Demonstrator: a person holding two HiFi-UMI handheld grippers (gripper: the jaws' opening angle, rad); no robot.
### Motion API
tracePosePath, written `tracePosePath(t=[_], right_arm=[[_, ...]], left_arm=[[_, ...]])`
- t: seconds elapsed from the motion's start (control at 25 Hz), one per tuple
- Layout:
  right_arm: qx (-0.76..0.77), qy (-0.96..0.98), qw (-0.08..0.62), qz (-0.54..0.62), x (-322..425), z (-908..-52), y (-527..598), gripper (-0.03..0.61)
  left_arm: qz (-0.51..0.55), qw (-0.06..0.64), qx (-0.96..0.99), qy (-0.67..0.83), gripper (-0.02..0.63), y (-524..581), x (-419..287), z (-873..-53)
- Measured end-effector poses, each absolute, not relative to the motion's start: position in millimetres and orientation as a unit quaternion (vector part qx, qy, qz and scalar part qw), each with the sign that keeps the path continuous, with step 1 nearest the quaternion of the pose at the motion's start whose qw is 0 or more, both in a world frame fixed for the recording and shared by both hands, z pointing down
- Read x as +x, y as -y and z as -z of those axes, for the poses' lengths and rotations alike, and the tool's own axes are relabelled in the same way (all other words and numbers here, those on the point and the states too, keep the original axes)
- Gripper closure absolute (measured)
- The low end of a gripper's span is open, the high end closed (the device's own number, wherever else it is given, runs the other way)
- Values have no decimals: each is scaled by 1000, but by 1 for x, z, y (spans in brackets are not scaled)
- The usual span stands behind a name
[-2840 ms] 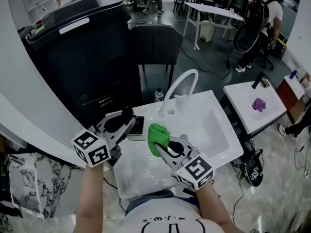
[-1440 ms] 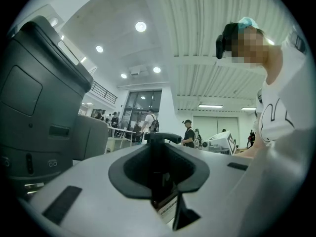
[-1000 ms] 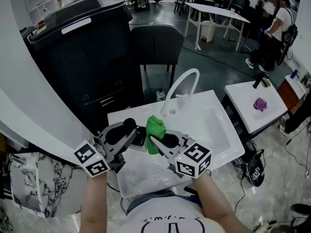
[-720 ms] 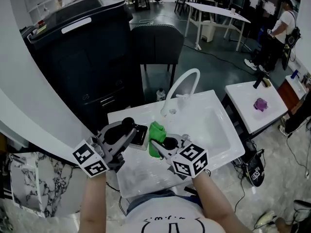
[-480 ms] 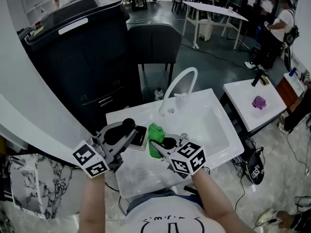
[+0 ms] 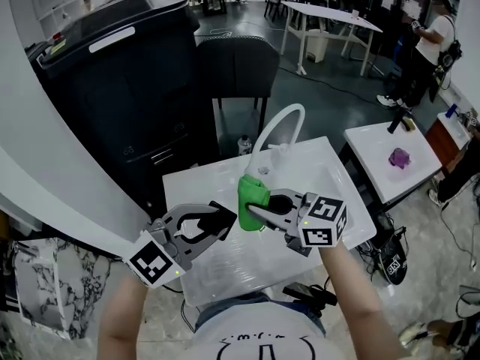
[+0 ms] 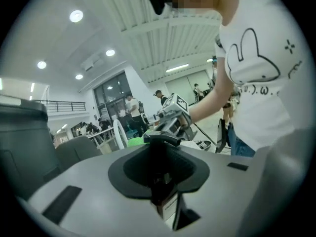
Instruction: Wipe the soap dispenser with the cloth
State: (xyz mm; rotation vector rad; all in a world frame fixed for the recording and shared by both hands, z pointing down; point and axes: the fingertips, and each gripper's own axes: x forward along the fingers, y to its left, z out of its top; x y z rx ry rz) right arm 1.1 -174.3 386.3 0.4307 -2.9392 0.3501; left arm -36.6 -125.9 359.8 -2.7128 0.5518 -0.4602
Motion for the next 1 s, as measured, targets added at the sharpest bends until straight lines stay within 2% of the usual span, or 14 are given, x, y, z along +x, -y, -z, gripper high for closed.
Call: tracePosePath(t=[0.16, 0.28, 0.48, 0.72, 1.0], right_arm=[[57, 987, 64, -132, -5, -378, 162, 529], [0, 986, 73, -147, -11, -380, 153, 529], [-46, 977, 81, -190, -22, -390, 156, 529], [-24, 969, 107, -223, -45, -414, 183, 529], [10, 964, 117, -240, -58, -432, 201, 529]], left_arm=[[193, 283, -923, -175, 522, 104, -27, -364], [210, 329, -905, -170, 520, 97, -25, -367], [232, 366, -887, -158, 520, 95, -23, -368], [262, 410, -864, -130, 518, 92, -22, -379], [274, 422, -855, -128, 517, 94, -26, -384]])
